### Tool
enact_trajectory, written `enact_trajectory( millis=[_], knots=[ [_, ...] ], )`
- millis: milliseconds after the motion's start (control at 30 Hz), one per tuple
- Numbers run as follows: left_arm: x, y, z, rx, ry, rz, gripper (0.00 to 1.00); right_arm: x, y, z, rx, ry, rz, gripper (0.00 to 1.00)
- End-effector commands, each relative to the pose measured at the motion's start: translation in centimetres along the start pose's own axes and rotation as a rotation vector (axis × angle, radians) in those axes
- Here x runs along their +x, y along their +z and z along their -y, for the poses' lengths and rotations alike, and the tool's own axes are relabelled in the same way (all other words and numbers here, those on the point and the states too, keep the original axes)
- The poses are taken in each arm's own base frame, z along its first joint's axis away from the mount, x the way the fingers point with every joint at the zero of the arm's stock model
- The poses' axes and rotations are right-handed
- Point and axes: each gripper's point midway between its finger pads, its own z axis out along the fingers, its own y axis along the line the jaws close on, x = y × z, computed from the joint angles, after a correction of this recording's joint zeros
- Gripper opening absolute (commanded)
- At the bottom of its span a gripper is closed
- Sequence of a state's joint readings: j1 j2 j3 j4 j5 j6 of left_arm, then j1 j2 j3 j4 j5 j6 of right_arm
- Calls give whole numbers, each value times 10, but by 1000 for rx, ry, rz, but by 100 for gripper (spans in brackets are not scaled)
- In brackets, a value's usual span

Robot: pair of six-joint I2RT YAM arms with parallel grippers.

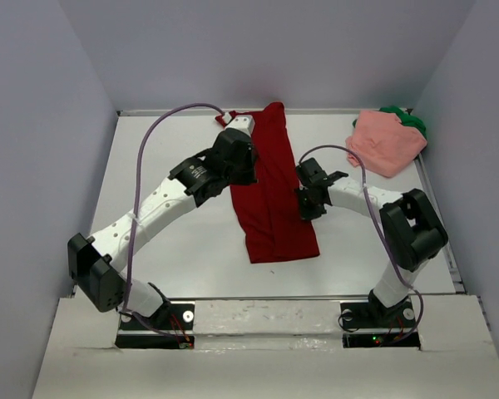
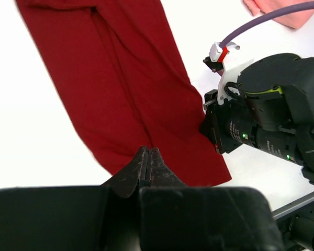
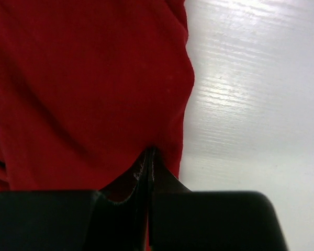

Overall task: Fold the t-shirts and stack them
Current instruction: Fold the tshirt

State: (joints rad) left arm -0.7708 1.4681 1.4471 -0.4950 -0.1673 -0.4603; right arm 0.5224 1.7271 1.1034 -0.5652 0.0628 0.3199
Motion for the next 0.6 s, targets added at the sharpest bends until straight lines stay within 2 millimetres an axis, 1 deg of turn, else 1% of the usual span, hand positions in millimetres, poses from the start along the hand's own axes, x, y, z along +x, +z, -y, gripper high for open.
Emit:
enact_trajectory(
  millis=[0,67,100,167,200,333,367,467,567],
  knots=[
    [-5,-17,-11,-27,-45,61,0,18,16,-20,-30,0,-25,0],
    [0,-20,-15,-38,-46,57,0,25,17,-24,-27,-1,-30,0],
    [4,-20,-18,-44,-44,51,0,31,17,-30,-26,-2,-34,0],
    [5,-25,-19,-43,-44,54,0,38,16,-37,-30,-1,-40,0],
    [8,-26,-21,-49,-44,49,0,47,17,-44,-34,-23,-51,0],
    [16,-25,-30,-82,-36,25,0,61,20,-59,-32,-39,-69,0],
    [17,-25,-32,-93,-37,24,0,64,19,-67,-35,-46,-69,0],
    [30,-23,-38,-114,-35,-6,0,64,19,-75,-35,-49,-60,0],
    [42,-21,-44,-129,-37,-31,0,55,15,-74,-16,-33,-29,0]
  ],
)
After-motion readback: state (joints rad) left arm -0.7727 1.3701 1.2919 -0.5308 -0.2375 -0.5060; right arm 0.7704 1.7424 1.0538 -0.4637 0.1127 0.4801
